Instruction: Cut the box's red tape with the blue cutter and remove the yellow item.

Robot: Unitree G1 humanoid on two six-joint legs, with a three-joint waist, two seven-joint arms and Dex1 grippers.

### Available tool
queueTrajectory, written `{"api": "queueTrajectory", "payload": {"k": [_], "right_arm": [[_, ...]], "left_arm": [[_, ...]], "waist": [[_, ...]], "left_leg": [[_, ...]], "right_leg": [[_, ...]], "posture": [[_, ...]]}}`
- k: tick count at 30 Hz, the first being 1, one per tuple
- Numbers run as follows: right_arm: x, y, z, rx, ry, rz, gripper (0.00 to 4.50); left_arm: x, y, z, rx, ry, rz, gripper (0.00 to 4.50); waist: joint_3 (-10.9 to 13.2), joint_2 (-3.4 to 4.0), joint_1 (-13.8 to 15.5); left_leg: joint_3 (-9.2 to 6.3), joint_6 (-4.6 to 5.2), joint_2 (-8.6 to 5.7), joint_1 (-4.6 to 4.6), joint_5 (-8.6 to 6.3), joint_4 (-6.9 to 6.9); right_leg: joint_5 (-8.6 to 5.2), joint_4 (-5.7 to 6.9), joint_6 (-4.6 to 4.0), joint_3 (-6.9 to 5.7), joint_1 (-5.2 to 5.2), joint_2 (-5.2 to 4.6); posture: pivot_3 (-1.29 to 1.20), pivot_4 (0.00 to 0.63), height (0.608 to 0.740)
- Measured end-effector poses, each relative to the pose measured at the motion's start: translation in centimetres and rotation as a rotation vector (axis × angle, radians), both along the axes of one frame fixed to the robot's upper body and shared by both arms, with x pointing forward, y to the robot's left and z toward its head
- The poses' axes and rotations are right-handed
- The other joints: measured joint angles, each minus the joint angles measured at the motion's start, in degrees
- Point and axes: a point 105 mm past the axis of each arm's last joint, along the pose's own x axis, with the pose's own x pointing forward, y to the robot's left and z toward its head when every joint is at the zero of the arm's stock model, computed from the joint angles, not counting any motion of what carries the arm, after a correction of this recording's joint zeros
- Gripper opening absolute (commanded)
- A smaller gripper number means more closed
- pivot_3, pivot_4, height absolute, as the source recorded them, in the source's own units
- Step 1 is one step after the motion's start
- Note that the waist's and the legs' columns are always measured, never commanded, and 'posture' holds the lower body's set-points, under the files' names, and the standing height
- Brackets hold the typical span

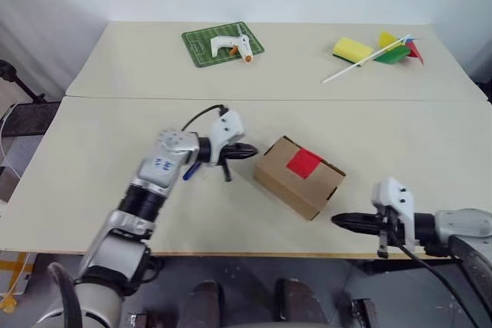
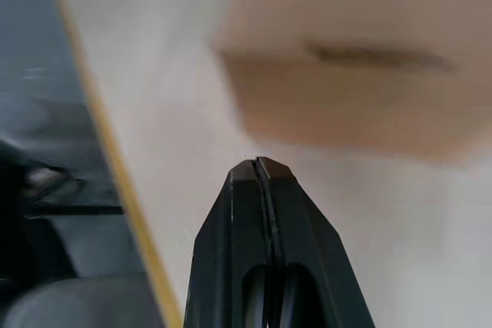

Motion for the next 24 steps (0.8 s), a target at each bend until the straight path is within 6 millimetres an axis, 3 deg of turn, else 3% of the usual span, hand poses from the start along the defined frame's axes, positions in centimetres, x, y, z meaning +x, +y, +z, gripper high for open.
{"api": "queueTrajectory", "payload": {"k": [3, 5, 8, 11, 13, 17, 24], "right_arm": [[2.4, -3.1, 1.8, -0.043, -0.127, -0.089, 0.0], [4.3, -3.7, 3.1, -0.032, -0.218, -0.119, 0.0], [7.6, -3.6, 4.5, -0.011, -0.354, -0.126, 0.0], [9.4, -2.9, 3.7, -0.014, -0.389, -0.085, 0.0], [10.5, -2.0, 2.7, 0.006, -0.367, -0.053, 0.0], [10.8, 1.1, 0.9, 0.022, -0.264, 0.124, 0.0], [10.3, 1.2, 0.4, 0.042, -0.193, 0.158, 0.0]], "left_arm": [[-2.5, 2.1, 0.1, 0.035, 0.106, -0.078, 0.04], [-4.1, 1.5, -0.1, 0.029, 0.158, -0.153, 0.04], [-5.8, -1.4, -0.9, -0.001, 0.2, -0.263, 0.04], [-5.8, -3.7, -1.3, -0.048, 0.186, -0.268, 0.04], [-4.7, -5.4, -1.1, -0.099, 0.134, -0.213, 0.04], [-4.5, -8.4, -1.9, -0.107, 0.119, -0.177, 0.04], [-5.0, -8.2, -3.1, -0.078, 0.167, -0.165, 0.04]], "waist": [[0.0, 0.0, 0.1], [0.0, 0.01, 0.2], [0.0, 0.03, 0.7], [0.0, 0.03, 0.4], [0.0, 0.03, 0.3], [0.0, 0.04, 0.0], [0.0, 0.04, -0.1]], "left_leg": [[0.01, 0.04, 0.0, 0.02, -0.02, 0.04], [0.01, 0.05, -0.01, 0.06, -0.03, 0.07], [-0.06, 0.07, -0.03, 0.02, -0.01, 0.1], [-0.03, 0.0, -0.03, 0.01, 0.02, 0.08], [0.04, -0.08, -0.04, -0.03, 0.07, 0.1], [0.05, -0.11, -0.01, -0.05, 0.09, 0.03], [0.06, -0.12, -0.03, -0.05, 0.09, 0.09]], "right_leg": [[0.0, -0.04, 0.0, 0.01, 0.06, -0.01], [0.0, -0.03, 0.0, 0.03, 0.11, -0.03], [0.01, 0.02, 0.01, 0.01, 0.1, -0.03], [0.01, 0.02, 0.01, 0.02, 0.07, -0.01], [0.03, -0.01, 0.06, 0.06, 0.03, -0.04], [0.05, 0.12, 0.09, 0.05, -0.01, 0.0], [0.05, 0.05, 0.1, 0.04, 0.05, -0.03]], "posture": [[0.0, 0.15, 0.74], [0.0, 0.15, 0.74], [0.0, 0.15, 0.74], [0.0, 0.15, 0.74], [0.0, 0.15, 0.74], [0.0, 0.15, 0.74], [0.0, 0.15, 0.74]]}}
